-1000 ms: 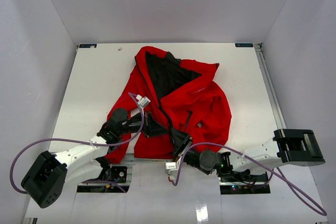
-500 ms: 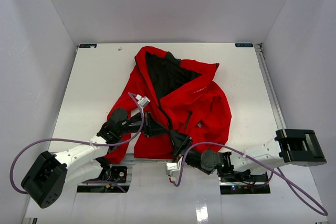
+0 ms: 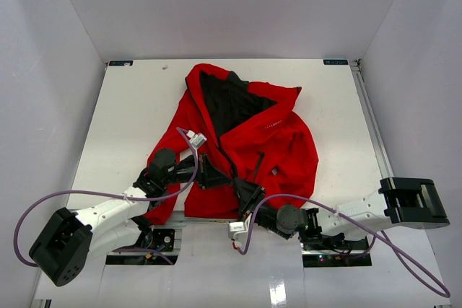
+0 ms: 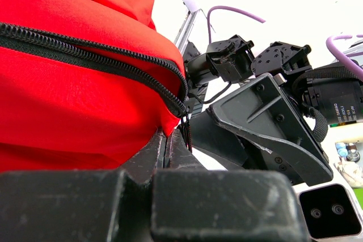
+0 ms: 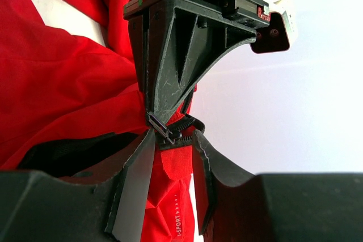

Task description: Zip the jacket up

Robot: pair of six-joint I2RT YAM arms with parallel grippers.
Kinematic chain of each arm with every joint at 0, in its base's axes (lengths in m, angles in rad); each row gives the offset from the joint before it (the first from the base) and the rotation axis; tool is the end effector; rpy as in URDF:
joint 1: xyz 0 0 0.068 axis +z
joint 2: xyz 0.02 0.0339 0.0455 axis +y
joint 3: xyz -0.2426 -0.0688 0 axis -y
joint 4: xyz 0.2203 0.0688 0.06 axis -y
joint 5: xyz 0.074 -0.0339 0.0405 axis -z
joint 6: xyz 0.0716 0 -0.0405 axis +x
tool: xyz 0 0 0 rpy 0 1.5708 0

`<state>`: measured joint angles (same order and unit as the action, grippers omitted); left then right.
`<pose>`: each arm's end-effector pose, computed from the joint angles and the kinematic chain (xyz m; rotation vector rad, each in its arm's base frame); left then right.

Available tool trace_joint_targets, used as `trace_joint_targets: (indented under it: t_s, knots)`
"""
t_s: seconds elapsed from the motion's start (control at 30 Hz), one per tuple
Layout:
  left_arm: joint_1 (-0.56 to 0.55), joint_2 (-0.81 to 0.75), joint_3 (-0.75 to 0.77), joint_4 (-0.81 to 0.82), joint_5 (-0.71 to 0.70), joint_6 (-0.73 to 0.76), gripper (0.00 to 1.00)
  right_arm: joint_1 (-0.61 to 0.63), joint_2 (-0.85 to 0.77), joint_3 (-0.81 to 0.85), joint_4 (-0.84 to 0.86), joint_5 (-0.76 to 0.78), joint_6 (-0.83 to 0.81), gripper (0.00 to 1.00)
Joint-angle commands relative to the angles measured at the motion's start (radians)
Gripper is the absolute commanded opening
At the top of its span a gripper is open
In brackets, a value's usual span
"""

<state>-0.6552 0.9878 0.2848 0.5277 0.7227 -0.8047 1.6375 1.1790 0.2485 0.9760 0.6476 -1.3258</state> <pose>0.1448 -0.1710 0.1971 0.4668 1.9748 -1.6264 0.0272 0.2404 0.2029 -1.4014 0.6375 -0.2456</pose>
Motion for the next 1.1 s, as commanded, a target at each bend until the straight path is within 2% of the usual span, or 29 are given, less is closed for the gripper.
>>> trace_joint_targets:
  t_s: [0.0, 0.33, 0.53, 0.7, 1.07]
  knots:
    - [0.005, -0.015, 0.003, 0.002, 0.02, 0.009, 0.0, -0.004, 0.012, 0.035, 0.084, 0.005, 0.016, 0.39]
    - [0.005, -0.018, 0.004, 0.008, 0.025, 0.006, 0.0, -0.005, 0.058, 0.075, 0.087, -0.002, 0.003, 0.39]
    - [0.005, -0.017, 0.004, 0.008, 0.029, 0.007, 0.0, -0.004, 0.077, 0.086, 0.107, -0.002, -0.001, 0.32]
    - [0.005, -0.018, 0.004, 0.003, 0.026, 0.011, 0.0, -0.005, 0.071, 0.085, 0.121, 0.001, 0.002, 0.22]
    - [0.005, -0.017, 0.009, -0.033, 0.002, 0.033, 0.0, -0.005, 0.019, 0.075, 0.109, -0.008, 0.055, 0.17]
